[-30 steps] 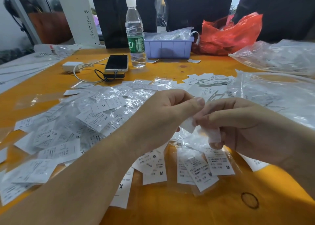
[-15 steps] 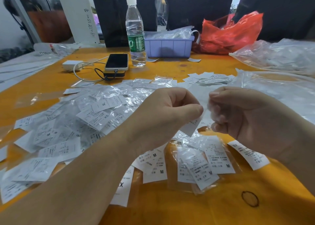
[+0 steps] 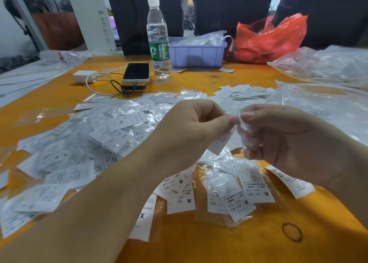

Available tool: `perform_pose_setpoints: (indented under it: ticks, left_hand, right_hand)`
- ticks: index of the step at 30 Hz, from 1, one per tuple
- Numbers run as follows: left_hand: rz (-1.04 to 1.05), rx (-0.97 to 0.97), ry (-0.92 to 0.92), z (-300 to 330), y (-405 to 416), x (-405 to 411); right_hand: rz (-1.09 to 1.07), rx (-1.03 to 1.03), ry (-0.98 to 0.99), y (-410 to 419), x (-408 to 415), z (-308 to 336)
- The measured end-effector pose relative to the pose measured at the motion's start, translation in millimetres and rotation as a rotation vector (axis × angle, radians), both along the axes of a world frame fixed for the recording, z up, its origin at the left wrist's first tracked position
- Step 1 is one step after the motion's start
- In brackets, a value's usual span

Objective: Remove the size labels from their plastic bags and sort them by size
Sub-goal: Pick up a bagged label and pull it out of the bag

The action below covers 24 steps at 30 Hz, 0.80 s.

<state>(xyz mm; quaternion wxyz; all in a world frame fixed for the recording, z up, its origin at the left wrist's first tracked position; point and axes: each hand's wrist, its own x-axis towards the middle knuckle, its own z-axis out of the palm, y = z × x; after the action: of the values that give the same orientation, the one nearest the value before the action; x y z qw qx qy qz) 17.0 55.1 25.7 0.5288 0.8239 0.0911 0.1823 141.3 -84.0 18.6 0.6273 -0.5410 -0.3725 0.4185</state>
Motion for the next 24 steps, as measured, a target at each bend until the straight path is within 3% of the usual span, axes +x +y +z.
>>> perform_pose_setpoints:
  ticks: [5,16,24]
  left_hand:
    - [0.009,0.007,-0.012,0.7,0.4,-1.2]
    - [0.013,-0.102,-0.064,-2.6,5.9,0.2]
    - [-0.013,-0.149,-0.048,-2.3,6.1,0.5]
  right_hand:
    - [-0.023,-0.007,-0.016,-0.5,-0.2,-1.5]
    - [-0.295,0.073,0.013,-0.2,0.9,4.7]
    - [-0.328,0.065,-0.04,-0.3,-0.5,4.5]
